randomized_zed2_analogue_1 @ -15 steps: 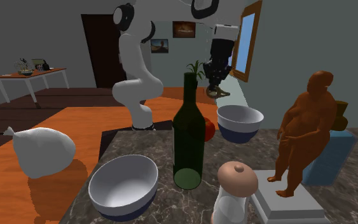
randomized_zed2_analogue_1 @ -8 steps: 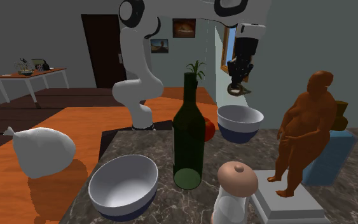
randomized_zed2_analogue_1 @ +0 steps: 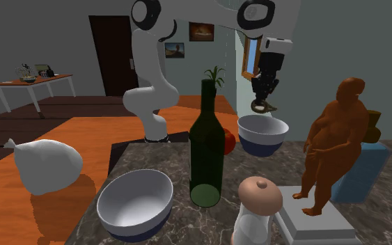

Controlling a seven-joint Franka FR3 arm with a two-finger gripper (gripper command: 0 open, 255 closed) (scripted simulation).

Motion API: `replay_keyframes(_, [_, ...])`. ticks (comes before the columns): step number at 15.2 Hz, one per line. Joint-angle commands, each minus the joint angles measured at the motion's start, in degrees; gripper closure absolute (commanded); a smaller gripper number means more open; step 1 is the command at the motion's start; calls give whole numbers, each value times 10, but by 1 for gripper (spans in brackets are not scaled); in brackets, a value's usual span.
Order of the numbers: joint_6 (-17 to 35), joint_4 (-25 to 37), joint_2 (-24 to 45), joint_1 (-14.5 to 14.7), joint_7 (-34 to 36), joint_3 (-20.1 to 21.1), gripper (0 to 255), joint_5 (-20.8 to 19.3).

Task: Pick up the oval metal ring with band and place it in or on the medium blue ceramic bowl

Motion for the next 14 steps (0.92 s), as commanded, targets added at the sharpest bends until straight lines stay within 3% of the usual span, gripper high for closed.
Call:
replay_keyframes(1, [15,-15,0,1,2,2,255,1])
replay_keyframes(8, [76,-68,11,2,12,12,255,-3])
replay_keyframes(14, [76,-68,11,2,12,12,255,-3])
